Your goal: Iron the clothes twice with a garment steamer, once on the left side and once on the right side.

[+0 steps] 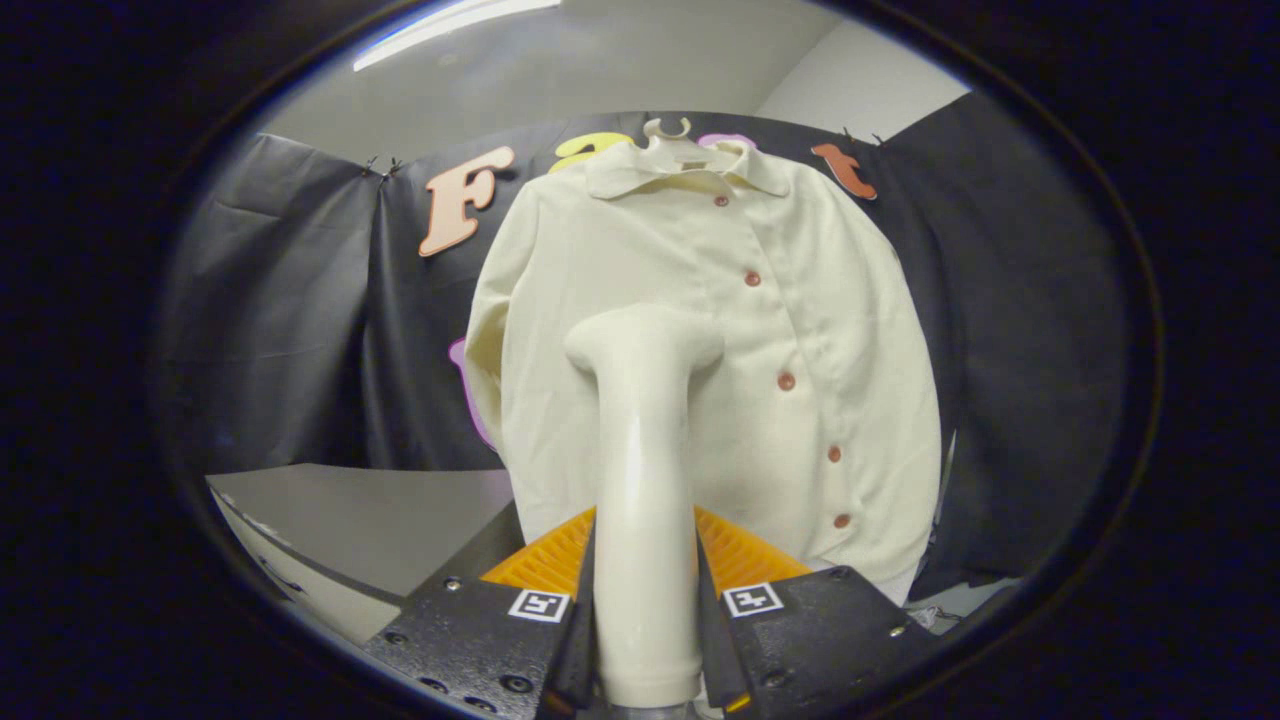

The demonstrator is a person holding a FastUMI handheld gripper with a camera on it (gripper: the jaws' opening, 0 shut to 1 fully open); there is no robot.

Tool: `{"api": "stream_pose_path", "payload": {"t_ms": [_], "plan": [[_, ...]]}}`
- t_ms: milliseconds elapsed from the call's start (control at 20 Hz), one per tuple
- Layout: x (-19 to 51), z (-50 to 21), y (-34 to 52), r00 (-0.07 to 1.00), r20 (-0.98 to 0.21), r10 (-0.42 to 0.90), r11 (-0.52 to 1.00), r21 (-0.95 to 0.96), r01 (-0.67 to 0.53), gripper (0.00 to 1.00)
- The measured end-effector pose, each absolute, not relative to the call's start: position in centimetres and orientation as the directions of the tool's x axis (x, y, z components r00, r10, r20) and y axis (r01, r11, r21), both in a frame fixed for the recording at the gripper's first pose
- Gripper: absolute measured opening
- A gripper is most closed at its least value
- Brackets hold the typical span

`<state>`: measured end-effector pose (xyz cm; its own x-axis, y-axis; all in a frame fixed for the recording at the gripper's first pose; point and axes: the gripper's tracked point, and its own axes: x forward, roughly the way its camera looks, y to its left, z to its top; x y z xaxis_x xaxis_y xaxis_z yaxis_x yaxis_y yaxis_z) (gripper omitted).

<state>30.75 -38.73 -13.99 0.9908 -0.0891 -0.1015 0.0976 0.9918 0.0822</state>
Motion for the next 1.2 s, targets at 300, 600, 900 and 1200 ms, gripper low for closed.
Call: {"api": "stream_pose_path", "payload": {"t_ms": [300, 600, 900, 1200], "plan": [[28.6, -20.1, -38.8, 0.986, -0.151, -0.073, 0.992, 0.087, 0.087, 0.42], [26.2, -24.9, -39.1, 0.975, -0.211, -0.064, 0.996, 0.043, 0.074, 0.42], [23.6, -29.6, -39.2, 0.959, -0.277, -0.054, 0.996, 0.052, 0.071, 0.42], [21.5, -31.7, -39.7, 0.938, -0.343, -0.055, 0.996, 0.044, 0.075, 0.42]]}}
